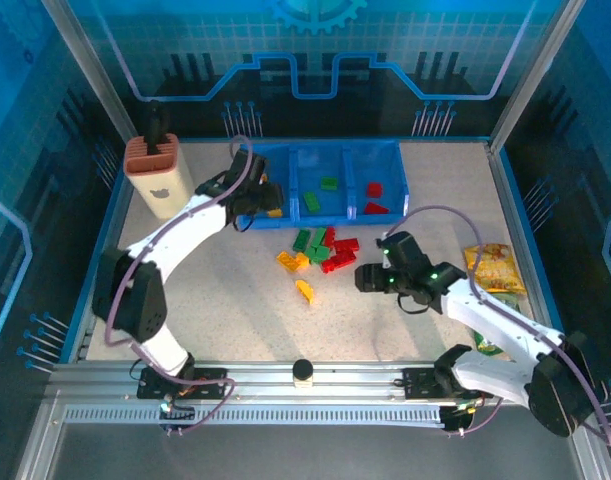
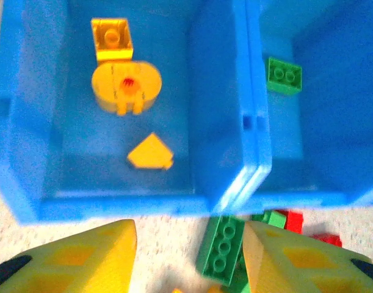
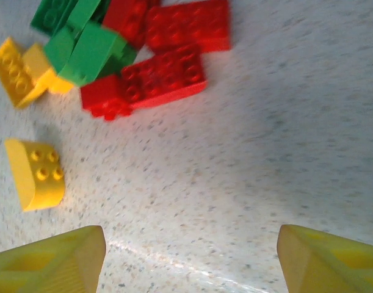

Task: Sort the legos into containers by color
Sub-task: Pick up the lego from the bottom-center of the table.

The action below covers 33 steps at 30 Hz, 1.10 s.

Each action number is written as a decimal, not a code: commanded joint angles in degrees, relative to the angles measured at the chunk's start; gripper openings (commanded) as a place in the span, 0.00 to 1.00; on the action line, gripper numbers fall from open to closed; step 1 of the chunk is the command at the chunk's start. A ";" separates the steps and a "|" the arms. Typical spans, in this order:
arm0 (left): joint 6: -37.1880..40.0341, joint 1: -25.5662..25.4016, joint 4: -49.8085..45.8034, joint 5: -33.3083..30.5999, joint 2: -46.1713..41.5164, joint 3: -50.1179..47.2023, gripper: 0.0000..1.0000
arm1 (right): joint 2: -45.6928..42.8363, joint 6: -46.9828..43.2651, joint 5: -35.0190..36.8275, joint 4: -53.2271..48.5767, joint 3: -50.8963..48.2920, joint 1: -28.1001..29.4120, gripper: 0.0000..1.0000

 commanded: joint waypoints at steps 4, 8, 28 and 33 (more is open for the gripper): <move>-0.29 -3.64 3.88 0.19 -13.37 -15.30 0.53 | 11.60 -6.67 -1.72 2.20 7.13 9.16 0.76; -1.00 -5.83 3.83 -1.26 -22.63 -24.48 0.54 | 21.35 -7.55 -2.66 2.52 13.38 12.83 0.74; -5.74 -7.34 -2.80 -2.06 -46.39 -37.99 0.57 | 45.75 -9.60 -0.20 -8.66 37.58 19.24 0.20; -5.71 -7.35 -3.63 -2.22 -47.52 -37.97 0.57 | 46.21 -11.15 3.17 -12.38 45.92 19.29 0.16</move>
